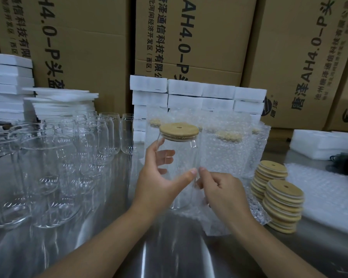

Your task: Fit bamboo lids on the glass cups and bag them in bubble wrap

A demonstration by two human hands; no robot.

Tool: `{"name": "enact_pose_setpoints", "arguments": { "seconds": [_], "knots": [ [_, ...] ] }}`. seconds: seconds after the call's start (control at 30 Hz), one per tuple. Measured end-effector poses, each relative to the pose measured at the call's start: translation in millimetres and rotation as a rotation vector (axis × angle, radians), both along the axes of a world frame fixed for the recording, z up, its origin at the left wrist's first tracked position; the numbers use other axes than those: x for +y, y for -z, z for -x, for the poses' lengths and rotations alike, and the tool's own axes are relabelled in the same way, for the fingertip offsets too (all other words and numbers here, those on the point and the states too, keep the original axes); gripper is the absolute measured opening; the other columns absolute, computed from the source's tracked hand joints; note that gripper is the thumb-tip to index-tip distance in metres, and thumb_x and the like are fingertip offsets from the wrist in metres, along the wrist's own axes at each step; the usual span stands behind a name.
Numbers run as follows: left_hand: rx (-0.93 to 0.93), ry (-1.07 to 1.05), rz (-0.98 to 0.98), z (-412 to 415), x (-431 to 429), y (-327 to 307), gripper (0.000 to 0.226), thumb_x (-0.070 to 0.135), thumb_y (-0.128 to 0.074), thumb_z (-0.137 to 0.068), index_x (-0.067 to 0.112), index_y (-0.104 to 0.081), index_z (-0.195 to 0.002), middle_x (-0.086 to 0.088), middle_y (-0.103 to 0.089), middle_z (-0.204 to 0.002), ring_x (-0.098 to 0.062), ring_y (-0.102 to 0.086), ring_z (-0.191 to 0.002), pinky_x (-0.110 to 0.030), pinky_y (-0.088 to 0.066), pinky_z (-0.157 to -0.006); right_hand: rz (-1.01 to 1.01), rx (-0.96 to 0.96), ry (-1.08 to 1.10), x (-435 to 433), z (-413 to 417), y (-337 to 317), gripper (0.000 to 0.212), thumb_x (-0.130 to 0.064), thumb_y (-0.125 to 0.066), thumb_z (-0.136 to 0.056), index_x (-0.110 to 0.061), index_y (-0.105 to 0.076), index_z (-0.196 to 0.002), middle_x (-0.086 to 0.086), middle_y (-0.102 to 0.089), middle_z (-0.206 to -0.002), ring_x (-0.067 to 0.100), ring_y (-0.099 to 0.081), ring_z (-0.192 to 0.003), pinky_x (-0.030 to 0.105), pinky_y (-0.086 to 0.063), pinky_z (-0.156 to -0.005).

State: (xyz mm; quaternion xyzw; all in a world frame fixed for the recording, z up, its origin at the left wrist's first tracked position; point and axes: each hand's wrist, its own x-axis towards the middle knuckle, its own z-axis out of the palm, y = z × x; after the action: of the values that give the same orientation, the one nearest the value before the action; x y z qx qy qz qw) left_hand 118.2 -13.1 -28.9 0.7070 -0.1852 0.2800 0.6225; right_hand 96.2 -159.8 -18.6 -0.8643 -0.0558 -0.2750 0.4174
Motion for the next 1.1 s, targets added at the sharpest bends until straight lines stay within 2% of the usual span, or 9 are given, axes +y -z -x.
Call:
{"name": "enact_pose_setpoints", "arguments": {
  "seconds": [0.13,0.23,0.33,0.43,0.53,0.7,0.83,0.97,1.1],
  "knots": [
    [0.060,0.105,-0.052,-1,-4,3,0.096,0.067,-0.070,-0.054,0.044,-0.028,-0.137,0.022,-0.056,-0.118,0.011,-0.052,-0.109,-0.021,-0.042,-0.091,-0.166,-0.051,-0.112,3,4,-1,0.054,-0.070,-0.040,-0.078,-0.020,-0.060,-0.074,0.002,-0.064,-0.069,0.016,-0.061,-0.064,0.049,-0.053,-0.065],
    [0.093,0.206,-0.124,2,-4,3,0.079,0.068,-0.063,-0.063,0.054,-0.023,-0.130,0.024,-0.051,-0.121,0.015,-0.047,-0.115,-0.022,-0.041,-0.096,-0.167,0.019,-0.198,3,2,2,0.060,-0.085,-0.046,-0.058,-0.040,-0.044,-0.097,-0.011,-0.065,-0.087,0.004,-0.063,-0.073,0.041,-0.055,-0.069],
    [0.136,0.348,-0.184,6,-3,2,0.074,0.069,-0.052,-0.071,0.053,-0.019,-0.136,0.024,-0.043,-0.132,0.016,-0.039,-0.124,-0.030,-0.037,-0.108,-0.149,0.056,-0.234,0,-1,2,0.074,-0.095,-0.050,-0.044,-0.056,-0.033,-0.105,-0.016,-0.063,-0.103,0.000,-0.063,-0.084,0.041,-0.057,-0.074],
    [0.181,0.426,-0.142,5,0,0,0.062,0.060,-0.043,-0.083,0.053,-0.020,-0.141,0.035,-0.044,-0.133,0.018,-0.036,-0.127,-0.020,-0.032,-0.110,-0.245,0.062,-0.266,-2,-4,2,0.082,-0.092,-0.059,-0.039,-0.052,-0.038,-0.107,-0.013,-0.064,-0.101,0.007,-0.066,-0.090,0.047,-0.057,-0.075],
    [0.174,0.391,-0.110,5,-1,-6,0.048,0.050,-0.039,-0.085,0.056,-0.028,-0.132,0.040,-0.044,-0.130,0.026,-0.033,-0.123,-0.002,-0.031,-0.096,-0.282,0.004,-0.220,-2,-3,0,0.078,-0.083,-0.069,-0.040,-0.046,-0.044,-0.104,-0.014,-0.064,-0.095,0.005,-0.066,-0.082,0.045,-0.058,-0.070],
    [0.212,0.163,-0.043,1,-6,-7,0.038,0.053,-0.051,-0.093,0.051,-0.039,-0.128,0.017,-0.039,-0.142,0.001,-0.033,-0.134,-0.023,-0.026,-0.106,-0.297,-0.102,-0.113,-4,-3,-2,0.067,-0.074,-0.066,-0.045,-0.045,-0.043,-0.100,-0.018,-0.062,-0.095,0.000,-0.063,-0.080,0.029,-0.053,-0.070],
    [0.482,0.072,0.085,-6,-6,-9,0.042,0.037,-0.054,-0.095,0.020,-0.048,-0.133,-0.001,-0.054,-0.126,-0.019,-0.057,-0.114,-0.034,-0.043,-0.102,-0.352,-0.207,-0.060,-8,-1,-8,0.063,-0.074,-0.066,-0.047,-0.047,-0.042,-0.099,-0.025,-0.061,-0.096,0.001,-0.063,-0.083,0.017,-0.045,-0.067],
    [0.790,0.308,0.247,0,-7,-10,0.034,0.039,-0.051,-0.096,0.008,-0.060,-0.106,-0.014,-0.065,-0.077,-0.022,-0.066,-0.059,-0.030,-0.058,-0.057,-0.361,-0.268,-0.014,-9,0,-9,0.061,-0.073,-0.066,-0.049,-0.049,-0.039,-0.098,-0.032,-0.057,-0.099,0.003,-0.062,-0.085,0.024,-0.047,-0.070],
    [0.817,0.332,0.290,0,-7,-11,0.032,0.033,-0.054,-0.096,0.003,-0.062,-0.104,-0.007,-0.065,-0.058,-0.016,-0.064,-0.050,-0.027,-0.058,-0.052,-0.319,-0.274,-0.001,-8,0,-8,0.061,-0.075,-0.066,-0.050,-0.052,-0.037,-0.099,-0.032,-0.055,-0.101,0.000,-0.060,-0.085,0.025,-0.047,-0.069]
  ]
}}
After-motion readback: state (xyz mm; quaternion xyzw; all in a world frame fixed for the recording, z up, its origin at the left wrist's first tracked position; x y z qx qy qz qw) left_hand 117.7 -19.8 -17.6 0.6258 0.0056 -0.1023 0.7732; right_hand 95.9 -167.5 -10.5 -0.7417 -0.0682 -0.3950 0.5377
